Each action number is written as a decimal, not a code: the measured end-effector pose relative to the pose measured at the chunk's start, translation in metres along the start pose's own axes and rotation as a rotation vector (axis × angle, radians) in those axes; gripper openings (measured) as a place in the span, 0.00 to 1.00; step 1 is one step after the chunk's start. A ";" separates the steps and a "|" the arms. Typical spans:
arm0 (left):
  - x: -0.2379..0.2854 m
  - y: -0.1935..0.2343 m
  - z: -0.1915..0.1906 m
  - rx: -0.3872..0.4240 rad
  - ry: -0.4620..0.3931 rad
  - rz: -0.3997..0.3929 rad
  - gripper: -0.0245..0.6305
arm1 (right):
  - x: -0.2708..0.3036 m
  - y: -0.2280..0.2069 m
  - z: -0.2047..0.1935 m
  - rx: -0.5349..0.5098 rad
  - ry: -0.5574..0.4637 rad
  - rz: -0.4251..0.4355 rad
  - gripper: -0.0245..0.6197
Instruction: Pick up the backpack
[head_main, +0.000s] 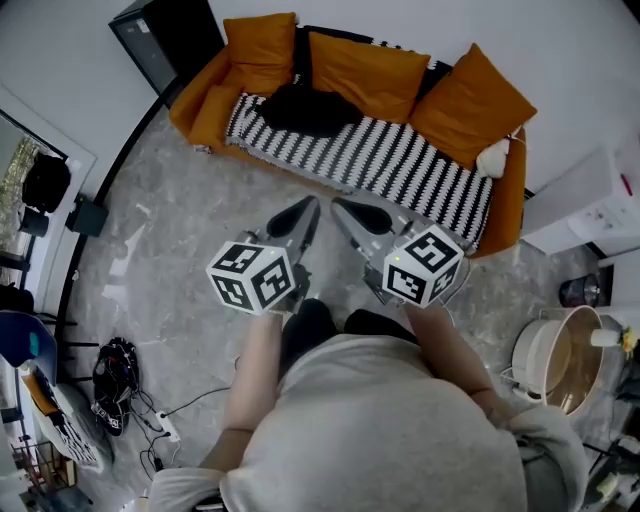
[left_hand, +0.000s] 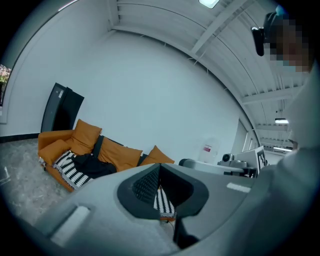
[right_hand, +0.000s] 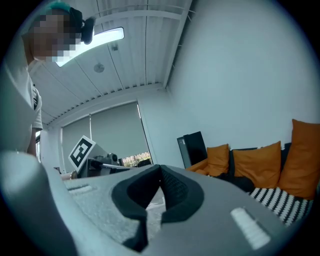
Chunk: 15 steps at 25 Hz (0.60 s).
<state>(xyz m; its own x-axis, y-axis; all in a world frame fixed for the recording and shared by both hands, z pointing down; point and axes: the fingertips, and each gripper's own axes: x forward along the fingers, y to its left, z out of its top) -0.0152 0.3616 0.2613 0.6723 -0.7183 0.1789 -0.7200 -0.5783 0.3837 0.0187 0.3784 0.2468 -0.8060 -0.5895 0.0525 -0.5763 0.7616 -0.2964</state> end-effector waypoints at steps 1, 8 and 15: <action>0.003 0.002 0.000 -0.004 0.005 0.000 0.05 | 0.002 -0.005 0.001 0.006 -0.004 -0.002 0.04; 0.028 0.040 0.001 -0.041 0.031 0.024 0.05 | 0.028 -0.037 0.004 0.036 -0.005 0.002 0.04; 0.071 0.082 0.020 -0.053 0.030 0.002 0.05 | 0.063 -0.081 0.012 0.061 -0.005 -0.010 0.04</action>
<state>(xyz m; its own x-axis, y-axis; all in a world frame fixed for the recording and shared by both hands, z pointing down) -0.0296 0.2554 0.2878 0.6762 -0.7072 0.2066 -0.7119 -0.5551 0.4302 0.0160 0.2764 0.2624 -0.7995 -0.5985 0.0512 -0.5750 0.7378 -0.3535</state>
